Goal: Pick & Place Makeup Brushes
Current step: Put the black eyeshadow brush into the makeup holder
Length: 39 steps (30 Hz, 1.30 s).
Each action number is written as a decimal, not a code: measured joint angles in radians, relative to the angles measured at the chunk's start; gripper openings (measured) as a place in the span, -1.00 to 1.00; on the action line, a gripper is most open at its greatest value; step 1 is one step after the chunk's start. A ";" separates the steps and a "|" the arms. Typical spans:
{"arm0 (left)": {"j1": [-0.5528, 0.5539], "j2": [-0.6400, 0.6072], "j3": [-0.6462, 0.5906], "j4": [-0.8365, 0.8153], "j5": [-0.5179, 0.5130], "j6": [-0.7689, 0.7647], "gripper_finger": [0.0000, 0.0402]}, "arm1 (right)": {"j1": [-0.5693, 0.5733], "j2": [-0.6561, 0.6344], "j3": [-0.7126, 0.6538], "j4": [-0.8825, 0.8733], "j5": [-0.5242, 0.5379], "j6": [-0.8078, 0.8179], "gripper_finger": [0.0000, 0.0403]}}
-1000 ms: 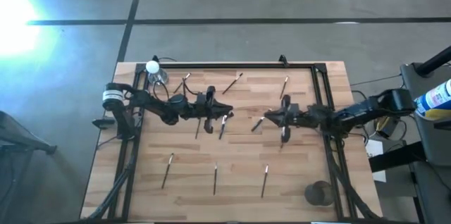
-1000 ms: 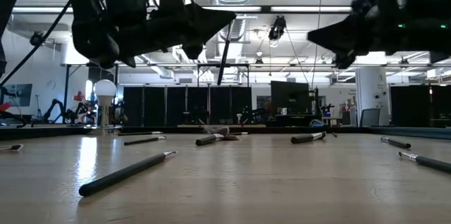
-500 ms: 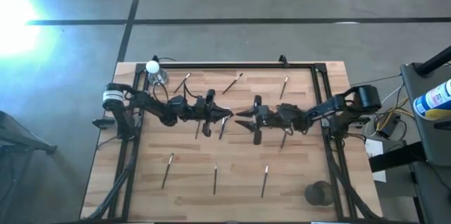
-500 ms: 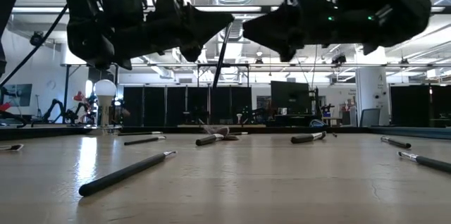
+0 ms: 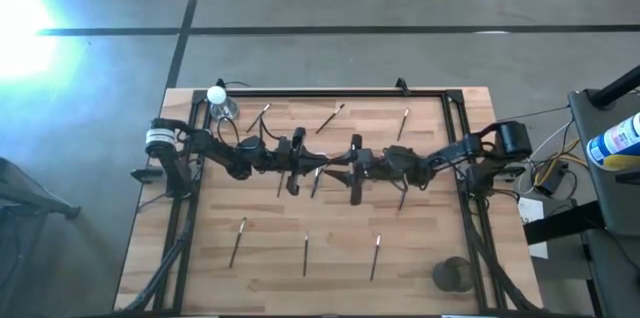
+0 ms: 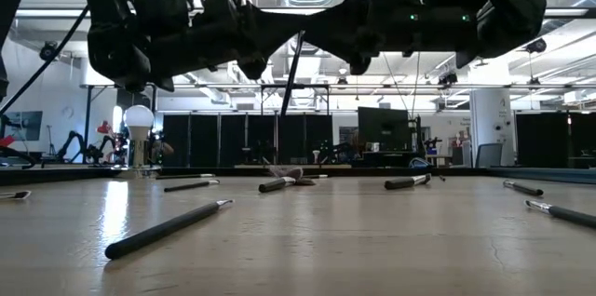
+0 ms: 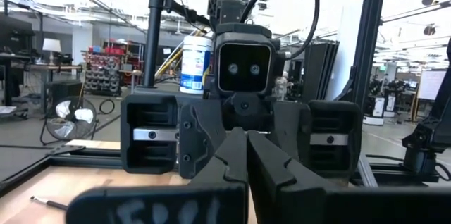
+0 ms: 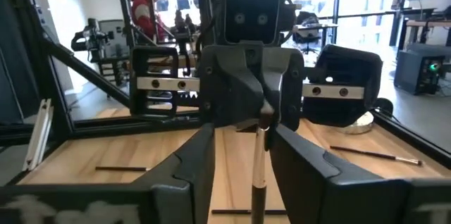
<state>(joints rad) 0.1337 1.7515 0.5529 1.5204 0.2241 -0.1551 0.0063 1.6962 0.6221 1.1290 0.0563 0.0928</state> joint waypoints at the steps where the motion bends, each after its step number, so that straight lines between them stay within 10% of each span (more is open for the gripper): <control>1: 0.000 0.000 0.000 0.006 0.001 0.000 -1.00 | 0.000 0.005 0.004 0.000 0.000 -0.003 -0.44; 22: 0.000 -0.002 -0.005 0.031 -0.042 -0.079 -0.82 | 0.019 -0.032 0.020 -0.168 0.122 0.009 -0.91; 30: 0.000 -0.048 -0.084 0.028 -0.040 -0.056 -0.60 | 0.268 -0.292 0.011 -0.631 0.543 0.111 -0.92; 39: -0.001 -0.097 -0.170 0.011 -0.041 -0.052 -0.59 | 0.786 -0.527 0.010 -1.078 1.169 0.596 -0.93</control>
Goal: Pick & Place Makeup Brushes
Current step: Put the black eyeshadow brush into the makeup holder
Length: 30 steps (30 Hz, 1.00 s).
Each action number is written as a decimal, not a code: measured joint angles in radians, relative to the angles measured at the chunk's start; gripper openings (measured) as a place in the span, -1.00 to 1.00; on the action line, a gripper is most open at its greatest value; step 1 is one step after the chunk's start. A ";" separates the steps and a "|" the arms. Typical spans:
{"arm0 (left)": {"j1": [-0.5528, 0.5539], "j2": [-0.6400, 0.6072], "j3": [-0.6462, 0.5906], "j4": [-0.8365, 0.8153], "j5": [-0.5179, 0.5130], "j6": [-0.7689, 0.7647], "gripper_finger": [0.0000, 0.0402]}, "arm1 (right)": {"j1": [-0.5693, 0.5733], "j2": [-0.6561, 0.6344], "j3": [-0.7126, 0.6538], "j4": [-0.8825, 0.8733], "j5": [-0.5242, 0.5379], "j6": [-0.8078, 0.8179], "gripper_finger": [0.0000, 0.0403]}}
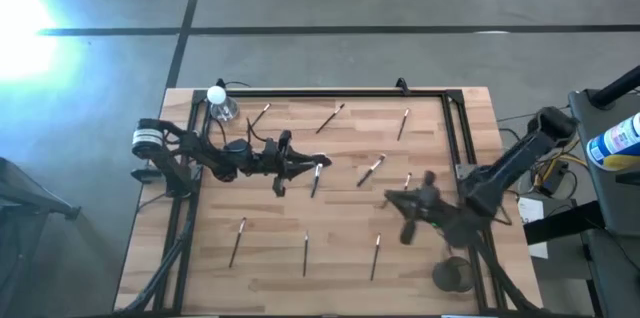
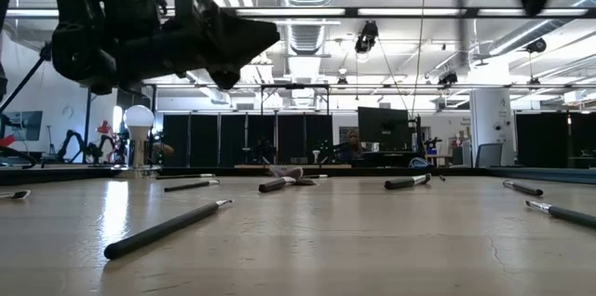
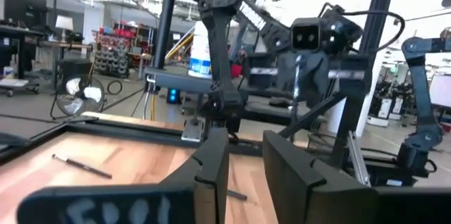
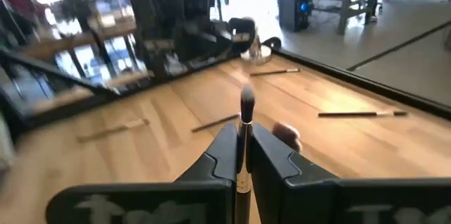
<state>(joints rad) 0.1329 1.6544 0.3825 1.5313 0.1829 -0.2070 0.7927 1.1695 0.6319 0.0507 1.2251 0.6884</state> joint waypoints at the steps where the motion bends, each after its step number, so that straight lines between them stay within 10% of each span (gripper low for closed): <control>1: 0.000 0.000 -0.003 -0.006 0.000 0.000 -0.59 | 0.047 -0.009 0.000 -0.007 0.033 0.030 -0.93; 10: 0.000 0.000 -0.011 -0.038 -0.005 0.008 -0.59 | 0.256 0.019 0.115 -0.066 0.138 0.075 -0.93; 17: 0.000 0.000 -0.011 -0.052 -0.005 0.006 -0.59 | 0.366 0.023 0.264 -0.501 0.134 0.356 -0.93; 30: 0.000 0.001 -0.011 -0.062 -0.005 0.004 -0.59 | 0.438 0.274 0.570 -1.271 -0.338 1.034 -0.94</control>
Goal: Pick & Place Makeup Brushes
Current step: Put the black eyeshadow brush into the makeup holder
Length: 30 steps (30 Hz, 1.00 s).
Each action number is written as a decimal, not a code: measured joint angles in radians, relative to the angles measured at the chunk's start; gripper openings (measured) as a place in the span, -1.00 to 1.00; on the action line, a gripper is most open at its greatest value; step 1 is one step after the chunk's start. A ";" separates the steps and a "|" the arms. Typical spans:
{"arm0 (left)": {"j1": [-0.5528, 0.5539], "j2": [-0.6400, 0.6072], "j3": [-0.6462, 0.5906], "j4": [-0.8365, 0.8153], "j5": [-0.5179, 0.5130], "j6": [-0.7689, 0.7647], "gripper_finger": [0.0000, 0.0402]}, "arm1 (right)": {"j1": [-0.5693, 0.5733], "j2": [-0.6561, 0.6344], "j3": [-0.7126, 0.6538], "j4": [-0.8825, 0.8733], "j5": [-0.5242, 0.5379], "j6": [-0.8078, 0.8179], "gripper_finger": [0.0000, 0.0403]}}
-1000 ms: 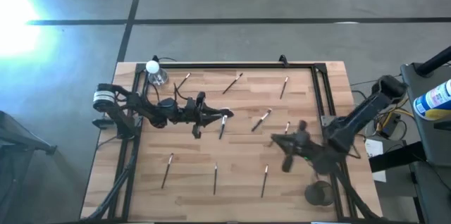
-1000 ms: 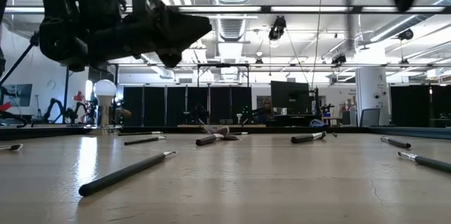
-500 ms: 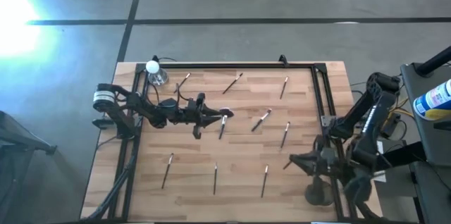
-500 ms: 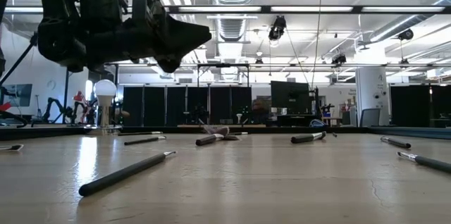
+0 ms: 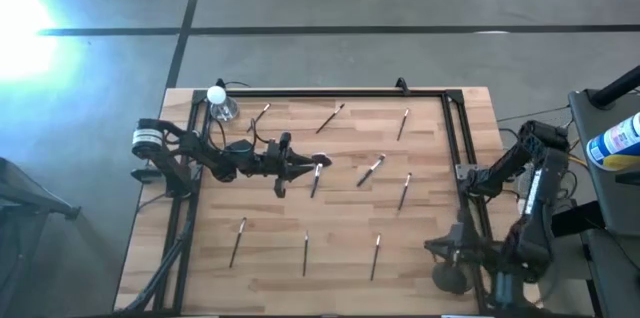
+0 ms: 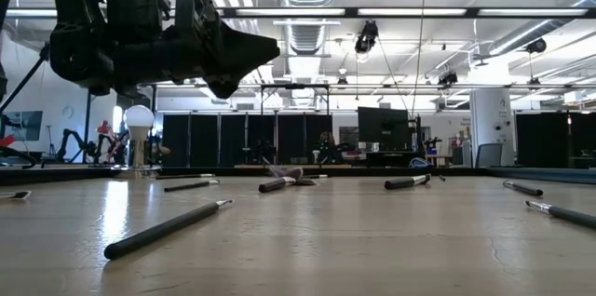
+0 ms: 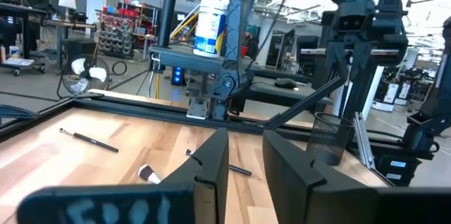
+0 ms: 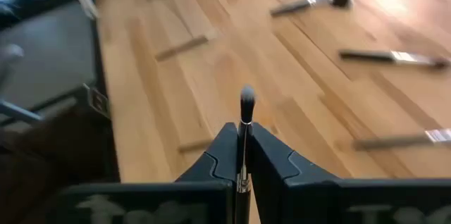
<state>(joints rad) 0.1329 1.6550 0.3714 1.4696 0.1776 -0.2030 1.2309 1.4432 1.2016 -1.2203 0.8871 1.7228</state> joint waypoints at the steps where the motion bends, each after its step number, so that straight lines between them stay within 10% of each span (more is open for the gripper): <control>1: 0.000 0.000 0.000 -0.001 0.000 -0.001 -0.59 | 0.019 0.023 0.031 -0.067 -0.022 0.059 -0.94; 10: 0.000 0.000 0.001 -0.005 -0.001 0.000 -0.59 | 0.176 0.219 0.193 -0.350 -0.090 0.447 -0.94; 30: -0.001 0.001 0.002 -0.013 -0.011 0.003 -0.59 | 0.126 0.236 0.157 -0.351 -0.241 0.466 -0.94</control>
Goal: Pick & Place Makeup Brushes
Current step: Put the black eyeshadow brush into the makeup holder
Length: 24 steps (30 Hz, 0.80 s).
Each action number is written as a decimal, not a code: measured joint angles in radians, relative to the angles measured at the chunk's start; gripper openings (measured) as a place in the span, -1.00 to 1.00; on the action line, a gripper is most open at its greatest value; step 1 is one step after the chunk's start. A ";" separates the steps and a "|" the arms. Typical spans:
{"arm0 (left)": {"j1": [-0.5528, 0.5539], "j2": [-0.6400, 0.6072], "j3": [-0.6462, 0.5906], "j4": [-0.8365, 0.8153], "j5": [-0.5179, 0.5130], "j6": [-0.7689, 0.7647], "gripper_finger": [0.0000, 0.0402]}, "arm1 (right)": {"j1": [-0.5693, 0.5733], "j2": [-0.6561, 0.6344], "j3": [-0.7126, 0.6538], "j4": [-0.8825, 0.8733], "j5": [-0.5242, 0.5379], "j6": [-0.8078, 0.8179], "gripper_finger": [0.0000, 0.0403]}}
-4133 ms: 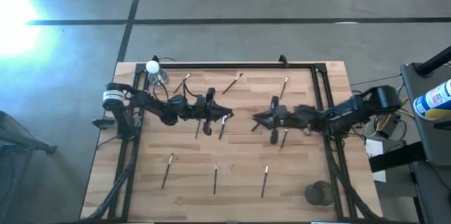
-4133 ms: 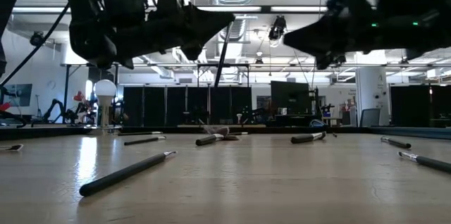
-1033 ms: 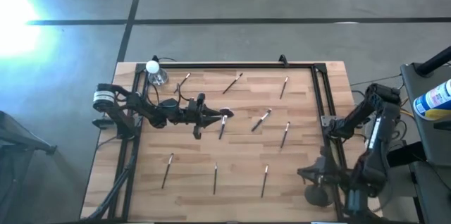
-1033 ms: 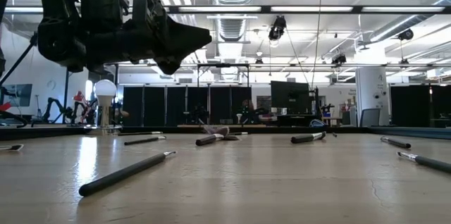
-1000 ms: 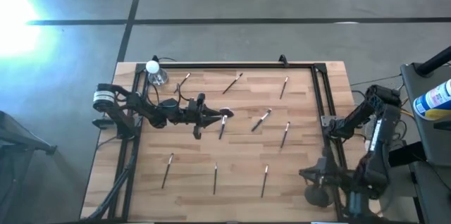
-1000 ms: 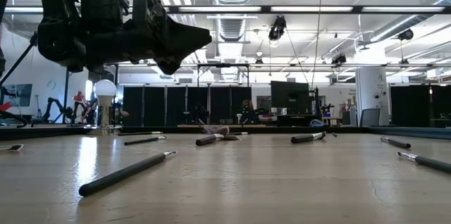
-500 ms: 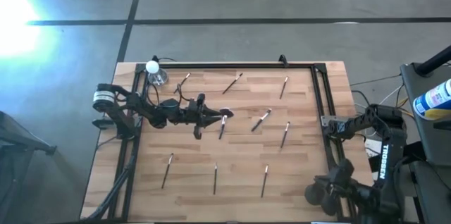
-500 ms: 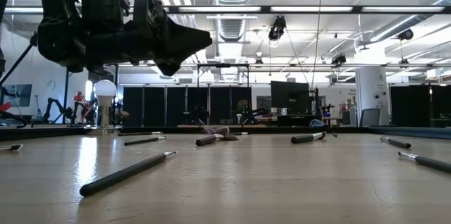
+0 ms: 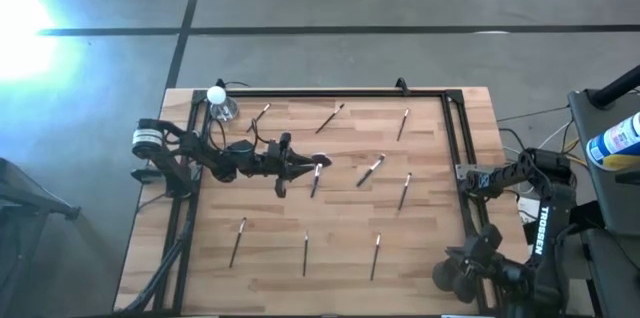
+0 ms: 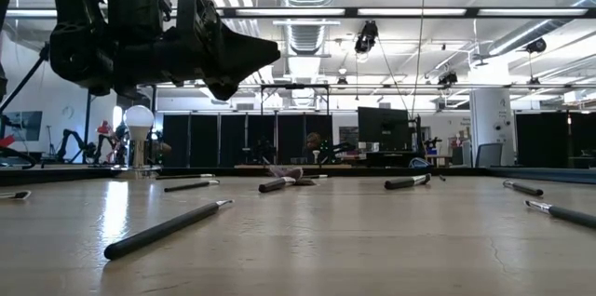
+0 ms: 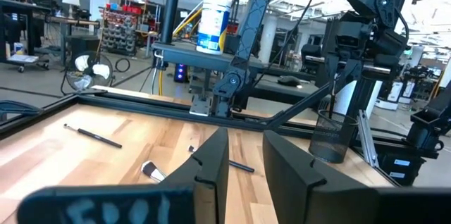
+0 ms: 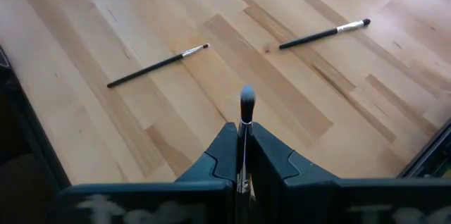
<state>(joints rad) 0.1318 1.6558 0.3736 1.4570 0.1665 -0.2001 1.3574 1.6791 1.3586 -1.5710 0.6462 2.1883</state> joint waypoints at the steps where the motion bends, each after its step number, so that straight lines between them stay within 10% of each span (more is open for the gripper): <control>1: 0.000 0.000 0.000 0.000 0.000 0.000 -0.59 | -0.002 0.000 0.000 0.000 0.000 0.000 -0.94; 24: 0.000 0.000 0.005 0.000 0.000 0.001 -0.59 | -0.106 -0.020 -0.005 0.054 0.033 -0.143 -0.94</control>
<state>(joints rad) 0.1318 1.6558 0.3790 1.4570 0.1665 -0.1993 1.2514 1.6588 1.3533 -1.5169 0.6788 2.0453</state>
